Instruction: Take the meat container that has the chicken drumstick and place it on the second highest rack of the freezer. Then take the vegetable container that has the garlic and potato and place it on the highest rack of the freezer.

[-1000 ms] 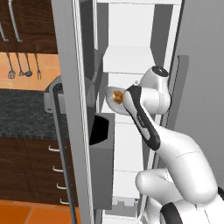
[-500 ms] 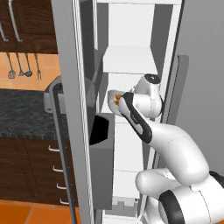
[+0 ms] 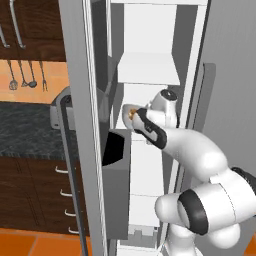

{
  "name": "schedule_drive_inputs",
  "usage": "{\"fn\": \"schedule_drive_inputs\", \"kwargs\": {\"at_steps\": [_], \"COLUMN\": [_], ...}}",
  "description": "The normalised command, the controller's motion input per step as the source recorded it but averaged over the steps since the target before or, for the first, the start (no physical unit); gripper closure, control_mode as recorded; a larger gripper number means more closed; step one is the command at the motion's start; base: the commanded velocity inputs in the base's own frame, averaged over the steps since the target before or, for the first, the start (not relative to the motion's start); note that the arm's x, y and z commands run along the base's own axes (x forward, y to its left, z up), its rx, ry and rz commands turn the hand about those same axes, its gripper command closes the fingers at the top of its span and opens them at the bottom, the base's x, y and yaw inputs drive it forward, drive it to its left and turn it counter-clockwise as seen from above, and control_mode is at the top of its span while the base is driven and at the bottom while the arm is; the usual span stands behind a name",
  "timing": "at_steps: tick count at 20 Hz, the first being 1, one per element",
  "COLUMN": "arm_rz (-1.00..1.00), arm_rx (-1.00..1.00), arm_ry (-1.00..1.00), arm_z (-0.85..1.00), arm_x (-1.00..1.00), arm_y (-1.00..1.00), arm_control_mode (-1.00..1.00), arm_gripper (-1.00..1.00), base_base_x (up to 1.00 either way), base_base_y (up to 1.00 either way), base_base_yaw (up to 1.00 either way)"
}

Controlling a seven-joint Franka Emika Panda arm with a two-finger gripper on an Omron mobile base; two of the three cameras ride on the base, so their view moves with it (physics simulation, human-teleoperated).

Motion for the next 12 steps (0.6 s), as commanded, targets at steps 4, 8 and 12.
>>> {"fn": "schedule_drive_inputs", "kwargs": {"at_steps": [4, 8, 12], "arm_rz": [0.00, 0.00, -0.03], "arm_rx": [0.00, 0.00, -0.01], "arm_ry": [0.00, 0.00, 0.00], "arm_z": [-0.32, -0.30, -0.26], "arm_x": [0.47, 0.51, 0.61], "arm_y": [0.00, 0.00, 0.00], "arm_control_mode": [-1.00, -1.00, -1.00], "arm_gripper": [1.00, 1.00, 1.00], "base_base_x": [0.00, 0.00, 0.00], "base_base_y": [0.00, 0.00, 0.00], "base_base_yaw": [0.00, 0.00, 0.00]}}
